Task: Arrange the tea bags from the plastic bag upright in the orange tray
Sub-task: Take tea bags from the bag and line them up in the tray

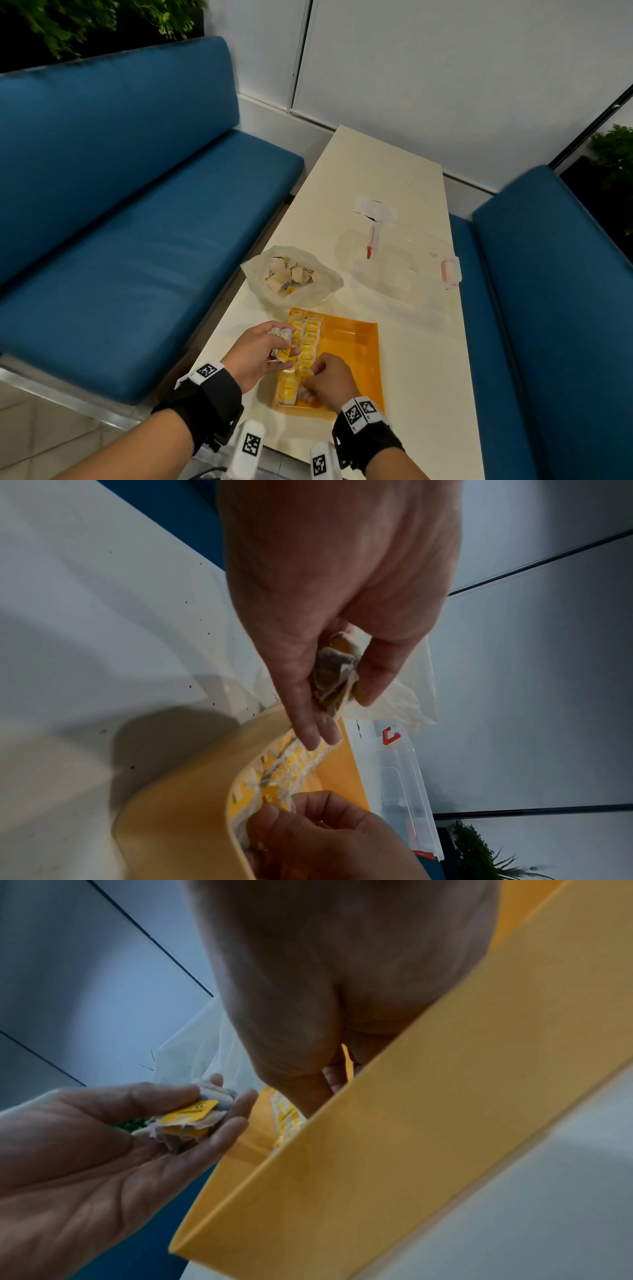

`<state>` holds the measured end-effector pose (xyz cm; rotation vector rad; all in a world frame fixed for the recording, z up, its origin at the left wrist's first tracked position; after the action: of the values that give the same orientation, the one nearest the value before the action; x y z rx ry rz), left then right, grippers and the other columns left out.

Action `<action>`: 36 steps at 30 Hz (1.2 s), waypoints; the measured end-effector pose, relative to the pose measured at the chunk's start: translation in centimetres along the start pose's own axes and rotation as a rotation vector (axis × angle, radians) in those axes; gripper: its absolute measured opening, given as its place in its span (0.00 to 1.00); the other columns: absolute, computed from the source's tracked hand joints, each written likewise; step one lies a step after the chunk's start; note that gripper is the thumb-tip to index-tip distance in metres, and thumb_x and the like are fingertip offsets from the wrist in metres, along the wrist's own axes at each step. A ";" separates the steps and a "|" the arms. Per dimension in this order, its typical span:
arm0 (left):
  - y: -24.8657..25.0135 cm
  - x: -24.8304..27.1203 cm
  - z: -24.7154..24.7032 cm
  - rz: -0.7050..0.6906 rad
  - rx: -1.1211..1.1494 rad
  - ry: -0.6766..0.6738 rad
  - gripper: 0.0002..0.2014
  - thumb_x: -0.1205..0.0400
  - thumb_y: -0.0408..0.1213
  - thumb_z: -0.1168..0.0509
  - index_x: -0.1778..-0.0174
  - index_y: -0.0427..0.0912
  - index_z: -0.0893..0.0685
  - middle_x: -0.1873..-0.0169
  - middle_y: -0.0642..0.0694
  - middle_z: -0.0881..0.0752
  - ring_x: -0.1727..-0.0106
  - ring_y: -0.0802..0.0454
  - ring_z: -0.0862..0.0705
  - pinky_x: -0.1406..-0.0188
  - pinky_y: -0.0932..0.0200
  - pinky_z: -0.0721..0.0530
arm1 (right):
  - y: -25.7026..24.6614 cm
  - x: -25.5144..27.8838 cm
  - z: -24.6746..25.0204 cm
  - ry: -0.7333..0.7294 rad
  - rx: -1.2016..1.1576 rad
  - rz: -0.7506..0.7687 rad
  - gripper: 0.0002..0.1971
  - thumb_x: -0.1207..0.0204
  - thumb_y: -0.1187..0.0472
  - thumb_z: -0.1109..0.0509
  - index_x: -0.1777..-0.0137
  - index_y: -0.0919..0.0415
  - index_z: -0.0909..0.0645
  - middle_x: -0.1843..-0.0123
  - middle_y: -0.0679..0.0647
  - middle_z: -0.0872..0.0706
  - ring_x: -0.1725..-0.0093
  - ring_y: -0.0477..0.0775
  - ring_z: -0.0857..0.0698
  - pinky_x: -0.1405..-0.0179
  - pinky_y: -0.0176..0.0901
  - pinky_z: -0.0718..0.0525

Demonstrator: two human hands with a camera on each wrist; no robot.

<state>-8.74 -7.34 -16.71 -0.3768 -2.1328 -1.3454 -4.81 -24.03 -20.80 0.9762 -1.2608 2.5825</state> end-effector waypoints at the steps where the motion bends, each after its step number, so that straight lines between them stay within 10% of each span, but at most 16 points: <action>1: 0.0 0.0 0.0 -0.001 0.002 0.000 0.14 0.19 0.19 0.34 0.39 0.35 0.13 0.46 0.34 0.10 0.43 0.37 0.08 0.39 0.36 0.12 | -0.1 0.1 0.0 0.008 0.007 -0.002 0.14 0.31 0.74 0.28 0.59 0.58 0.29 0.70 0.60 0.18 0.78 0.58 0.17 0.79 0.42 0.19; 24: -0.1 -0.1 0.2 0.000 0.110 -0.073 0.16 0.19 0.21 0.33 0.35 0.32 0.16 0.47 0.31 0.11 0.45 0.38 0.08 0.47 0.46 0.08 | -1.2 0.8 0.1 0.100 -0.001 0.012 0.14 0.33 0.71 0.27 0.62 0.56 0.30 0.67 0.58 0.18 0.79 0.56 0.18 0.80 0.41 0.23; 30: -0.1 0.1 0.5 0.040 0.237 -0.081 0.16 0.17 0.25 0.35 0.32 0.33 0.18 0.39 0.26 0.13 0.46 0.37 0.08 0.50 0.49 0.08 | -3.2 1.6 2.2 0.270 0.155 0.167 0.08 0.29 0.60 0.25 0.61 0.56 0.23 0.61 0.51 0.15 0.62 0.52 0.16 0.68 0.40 0.21; 36: -0.1 -0.3 -0.3 0.001 0.311 -0.086 0.16 0.14 0.30 0.35 0.31 0.35 0.17 0.48 0.34 0.12 0.54 0.42 0.12 0.43 0.46 0.13 | -6.5 3.2 1.3 0.049 -0.220 0.284 0.15 0.31 0.54 0.18 0.53 0.61 0.18 0.61 0.53 0.11 0.67 0.54 0.11 0.74 0.43 0.20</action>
<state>-8.45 -7.60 -16.87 -0.3131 -2.3648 -0.9893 -4.37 -21.35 -13.91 0.7355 -1.7373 2.5677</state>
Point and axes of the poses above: each hand's wrist, its own x-axis away from the middle knuckle, its own z-axis out of the back of the hand, y = z × x, the point moved 6 cm from there along -x, towards the middle knuckle
